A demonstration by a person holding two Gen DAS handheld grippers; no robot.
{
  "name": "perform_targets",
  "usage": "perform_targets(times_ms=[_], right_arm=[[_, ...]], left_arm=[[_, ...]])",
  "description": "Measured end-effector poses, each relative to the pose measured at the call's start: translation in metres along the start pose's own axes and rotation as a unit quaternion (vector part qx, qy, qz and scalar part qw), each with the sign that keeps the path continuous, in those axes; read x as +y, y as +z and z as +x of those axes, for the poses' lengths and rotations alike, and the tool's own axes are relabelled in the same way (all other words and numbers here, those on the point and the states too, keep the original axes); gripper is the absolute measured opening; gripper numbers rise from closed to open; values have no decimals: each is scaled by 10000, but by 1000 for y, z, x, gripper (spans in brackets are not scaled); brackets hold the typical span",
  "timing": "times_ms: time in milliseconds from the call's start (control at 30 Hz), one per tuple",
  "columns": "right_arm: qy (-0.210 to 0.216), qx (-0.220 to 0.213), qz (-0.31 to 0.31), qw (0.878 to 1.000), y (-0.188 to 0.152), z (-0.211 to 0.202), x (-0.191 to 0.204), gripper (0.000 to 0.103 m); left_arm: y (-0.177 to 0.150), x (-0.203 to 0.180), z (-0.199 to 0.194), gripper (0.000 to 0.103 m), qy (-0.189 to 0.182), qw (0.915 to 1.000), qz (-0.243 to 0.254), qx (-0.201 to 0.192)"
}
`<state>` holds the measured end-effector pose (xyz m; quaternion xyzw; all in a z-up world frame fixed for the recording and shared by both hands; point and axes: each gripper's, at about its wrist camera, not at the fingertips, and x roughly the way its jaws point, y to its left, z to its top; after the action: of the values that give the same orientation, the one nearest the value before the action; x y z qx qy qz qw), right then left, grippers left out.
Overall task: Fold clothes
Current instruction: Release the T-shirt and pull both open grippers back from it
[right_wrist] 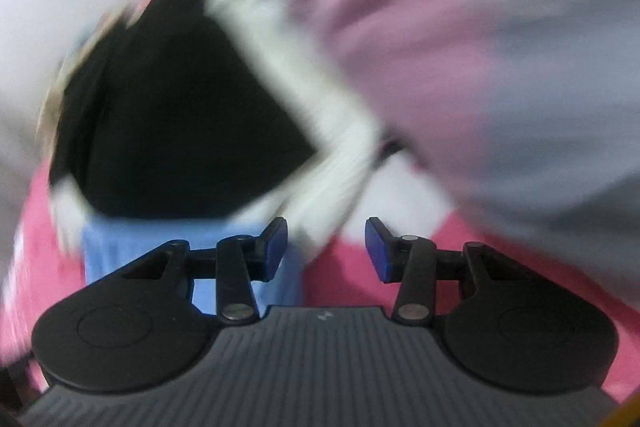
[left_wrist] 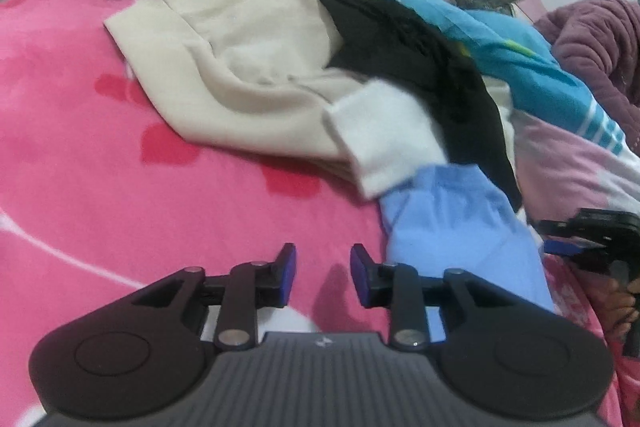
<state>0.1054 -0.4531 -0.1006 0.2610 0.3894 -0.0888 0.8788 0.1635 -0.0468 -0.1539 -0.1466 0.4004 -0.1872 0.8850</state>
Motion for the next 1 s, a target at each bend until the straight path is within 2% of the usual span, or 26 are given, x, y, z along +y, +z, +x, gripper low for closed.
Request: perform_targets(times_ms=[167,267,367,467,533,633,700,800,900,1000], right_arm=[[476,-156,97,9987,-4,-41,-4,44],[830,-434,-119,9955,-10,-72,4,44],[1151,-745,-513,9892,-15,-105,17,44],[1467,-1089,-930,9788,-16,-149,34,44],[1664,-1303,-1087,9713,-7,-183,36,44],[1764,-1465,-1319,9644,-11,-248,42,44],[1813,-1268,-1421,9648,-27,-284,43,44],[1673,-442,-1598,9719,-65,-299,47,44],[1308,320,-1785,9747,-118,-280,53,43],[898,843,-1430,9820,-163,-246,46,42]], left_arm=[[8,9,-11,34,-27,9995,-302,29],[9,8,-34,35,-73,9994,-317,85],[8,2,-71,38,-159,9998,-107,69],[0,-7,-105,41,-415,9989,155,142],[-15,-16,-127,41,-606,9967,441,326],[-52,-30,-153,40,-852,9894,964,673],[-80,-38,-165,39,-966,9828,1277,924],[-120,-50,-173,39,-1056,9733,1681,1150],[-145,-58,-169,34,-983,9688,1952,1164],[-158,-68,-157,31,-810,9631,2305,1133]])
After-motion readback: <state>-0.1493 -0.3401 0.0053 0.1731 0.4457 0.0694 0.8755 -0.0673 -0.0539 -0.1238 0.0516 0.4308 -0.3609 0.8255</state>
